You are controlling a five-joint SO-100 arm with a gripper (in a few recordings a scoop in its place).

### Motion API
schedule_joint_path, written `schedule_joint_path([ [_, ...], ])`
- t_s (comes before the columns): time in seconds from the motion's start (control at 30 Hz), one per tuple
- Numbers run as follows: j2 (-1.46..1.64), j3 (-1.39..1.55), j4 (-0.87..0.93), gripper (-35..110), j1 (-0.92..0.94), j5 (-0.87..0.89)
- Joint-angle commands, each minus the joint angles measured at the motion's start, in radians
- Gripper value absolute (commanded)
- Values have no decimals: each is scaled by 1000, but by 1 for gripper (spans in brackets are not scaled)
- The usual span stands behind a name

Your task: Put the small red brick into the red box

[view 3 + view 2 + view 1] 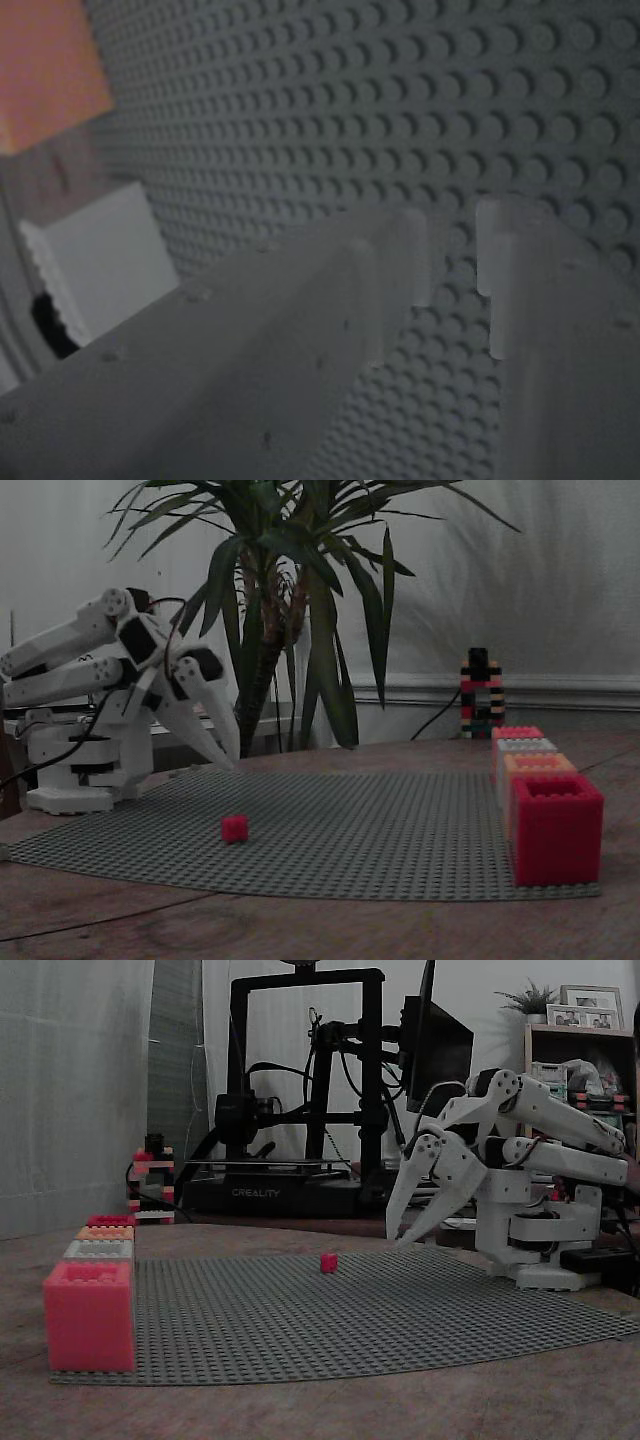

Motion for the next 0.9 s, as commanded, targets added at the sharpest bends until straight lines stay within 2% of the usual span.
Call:
schedule_joint_path([
  [0.0, 11, -8, 34, 0, -15, -26],
  [0.47, 9, -8, 32, 0, -15, -21],
  [0.53, -11, -6, -11, 0, -12, -20],
  [0.63, -100, -43, -86, 0, -6, -63],
  [0.73, -232, -132, -156, 0, 20, -26],
  [0.87, -402, -276, -183, 0, 81, -32],
])
